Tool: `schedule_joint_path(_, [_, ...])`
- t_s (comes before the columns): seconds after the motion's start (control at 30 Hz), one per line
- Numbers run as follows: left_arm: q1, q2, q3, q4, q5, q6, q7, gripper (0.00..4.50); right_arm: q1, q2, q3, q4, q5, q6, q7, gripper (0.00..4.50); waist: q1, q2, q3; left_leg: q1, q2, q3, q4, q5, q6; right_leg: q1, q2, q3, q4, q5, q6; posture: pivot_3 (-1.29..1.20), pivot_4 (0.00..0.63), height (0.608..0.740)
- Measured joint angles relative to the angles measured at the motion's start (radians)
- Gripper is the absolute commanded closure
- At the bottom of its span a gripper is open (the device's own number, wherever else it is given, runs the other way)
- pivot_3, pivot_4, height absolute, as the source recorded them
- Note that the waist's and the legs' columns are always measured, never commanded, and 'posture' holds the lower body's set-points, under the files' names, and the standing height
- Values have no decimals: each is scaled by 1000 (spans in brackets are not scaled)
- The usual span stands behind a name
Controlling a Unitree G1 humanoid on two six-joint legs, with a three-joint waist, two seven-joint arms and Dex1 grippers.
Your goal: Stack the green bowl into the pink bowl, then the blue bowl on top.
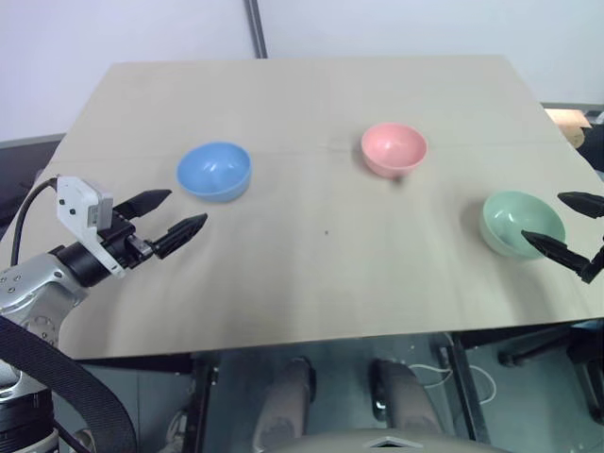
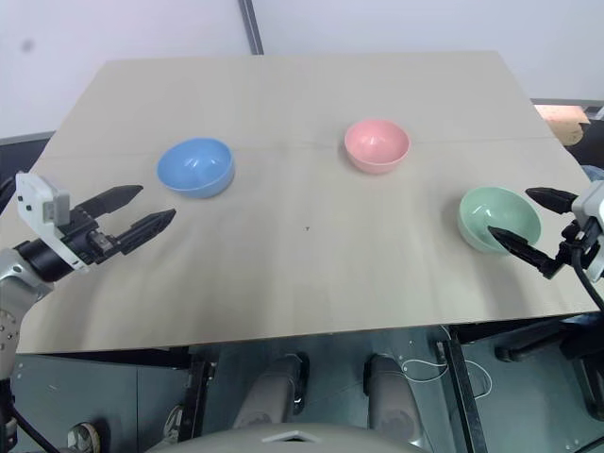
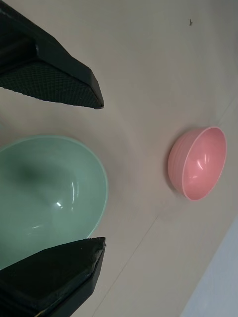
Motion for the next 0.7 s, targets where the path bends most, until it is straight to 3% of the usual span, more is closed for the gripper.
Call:
schedule_joint_path(0.37, [-57,-12,-18,0,-49,25,-17,145,-103,24,104,-42,9,78,-81,0,-1,0,0,1,1,1,1,0,0,0,1,1,0,0,0,0,150,740])
schedule_joint_path(0.7, [-94,-64,-99,-65,-65,14,-54,145,-201,60,286,-72,-32,178,-199,0,0,0,0,1,1,1,1,0,0,0,1,2,0,0,0,0,150,740])
